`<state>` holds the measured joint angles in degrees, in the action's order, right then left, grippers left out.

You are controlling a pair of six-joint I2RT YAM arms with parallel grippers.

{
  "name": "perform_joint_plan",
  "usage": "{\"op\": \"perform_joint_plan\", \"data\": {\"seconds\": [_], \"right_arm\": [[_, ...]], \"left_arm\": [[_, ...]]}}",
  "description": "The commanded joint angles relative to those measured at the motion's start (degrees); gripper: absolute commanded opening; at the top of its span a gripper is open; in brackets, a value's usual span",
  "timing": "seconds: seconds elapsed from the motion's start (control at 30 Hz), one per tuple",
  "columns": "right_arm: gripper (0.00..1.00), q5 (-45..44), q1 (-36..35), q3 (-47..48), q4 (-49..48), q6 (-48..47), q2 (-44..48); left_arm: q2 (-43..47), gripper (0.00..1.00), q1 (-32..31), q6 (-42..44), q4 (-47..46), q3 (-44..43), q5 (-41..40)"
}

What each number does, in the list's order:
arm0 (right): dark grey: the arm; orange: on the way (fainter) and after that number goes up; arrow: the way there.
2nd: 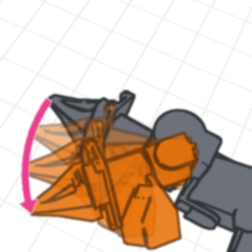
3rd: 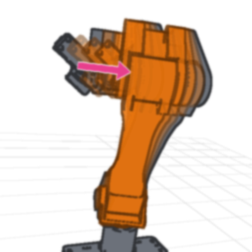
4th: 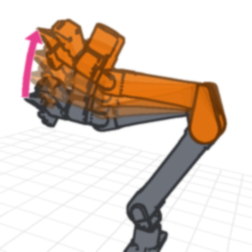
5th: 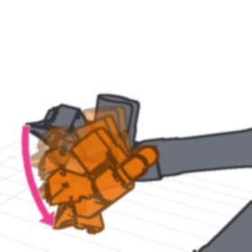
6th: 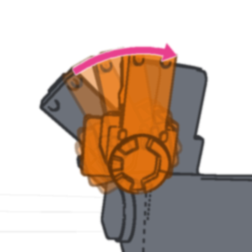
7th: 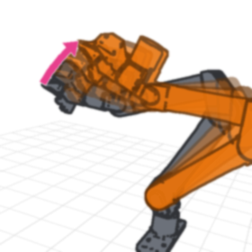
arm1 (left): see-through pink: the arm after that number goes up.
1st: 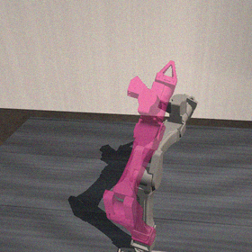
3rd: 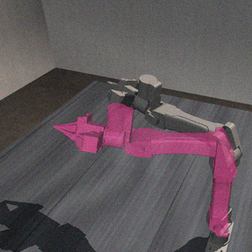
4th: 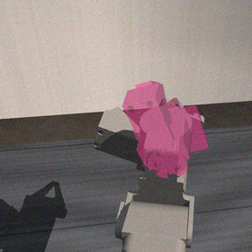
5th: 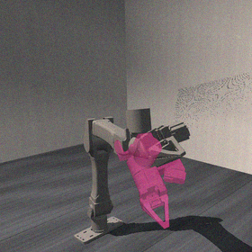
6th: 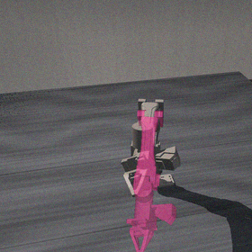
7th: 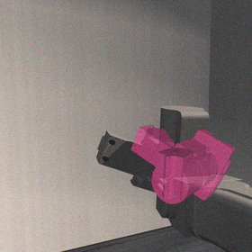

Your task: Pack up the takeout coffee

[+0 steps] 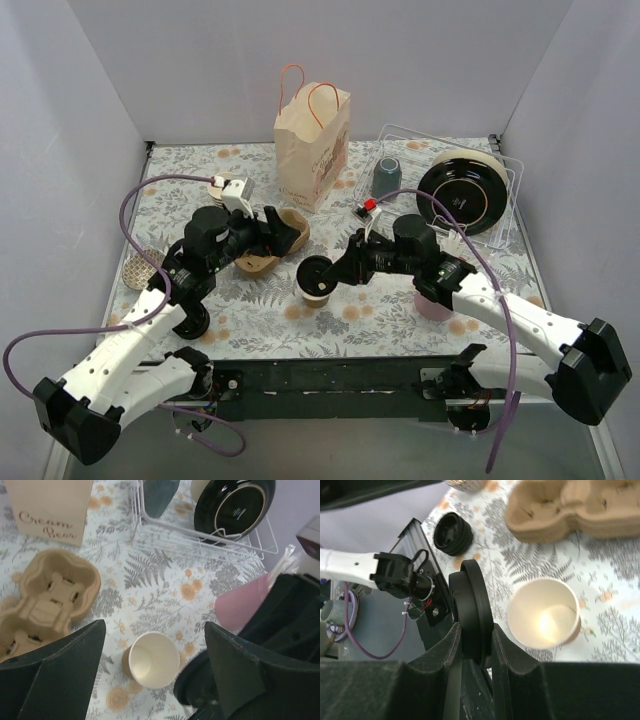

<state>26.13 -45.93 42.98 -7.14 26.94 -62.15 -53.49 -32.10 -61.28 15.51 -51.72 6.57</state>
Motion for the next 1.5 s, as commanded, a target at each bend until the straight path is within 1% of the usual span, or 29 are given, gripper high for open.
{"op": "perform_joint_plan", "data": {"seconds": [0.0, 0.07, 0.1, 0.2, 0.43, 0.57, 0.77, 1.13, 1.2, 1.27, 1.47], "right_arm": [[0.11, 4.2, 2.5, 2.5, 2.2, 4.9, -3.7], [0.10, 5.2, 3.0, 2.7, 2.3, 5.1, -4.8], [0.10, 5.9, 3.1, 2.8, 2.2, 5.3, -6.0], [0.10, 7.7, 3.9, 3.5, 2.5, 5.7, -8.6], [0.10, 9.2, 4.9, 6.3, 2.6, 6.4, -13.9], [0.10, 10.3, 5.3, 8.3, 3.0, 6.9, -17.6], [0.10, 11.5, 5.5, 8.9, 2.7, 7.3, -20.3], [0.11, 12.3, 6.6, 9.1, 2.4, 7.8, -22.8], [0.11, 12.4, 7.0, 9.1, 2.4, 8.0, -23.0], [0.11, 12.5, 7.3, 9.1, 2.4, 8.0, -23.3], [0.16, 13.0, 7.8, 9.3, 2.5, 8.0, -24.1]], "left_arm": [[6.5, 0.81, 0.0, -4.0, 2.3, 5.4, -0.7], [9.4, 0.84, 0.0, -4.5, 0.2, 9.1, 2.4], [9.8, 0.85, 0.1, -5.2, -0.6, 10.3, 6.4], [9.4, 0.84, 0.1, -6.1, -2.9, 13.3, 10.5], [7.2, 0.81, 0.0, -6.1, -4.6, 16.3, 12.9], [6.6, 0.79, 0.0, -6.0, -4.7, 16.7, 13.2], [4.0, 0.75, 0.0, -6.8, -3.7, 17.6, 12.2], [0.8, 0.65, 0.0, -6.8, -1.7, 17.3, 9.3], [0.4, 0.61, 0.1, -6.8, -1.6, 17.3, 9.2], [0.3, 0.60, 0.0, -6.8, -1.6, 17.3, 9.3], [-0.9, 0.59, 0.0, -7.1, -1.9, 17.4, 10.0]]}}
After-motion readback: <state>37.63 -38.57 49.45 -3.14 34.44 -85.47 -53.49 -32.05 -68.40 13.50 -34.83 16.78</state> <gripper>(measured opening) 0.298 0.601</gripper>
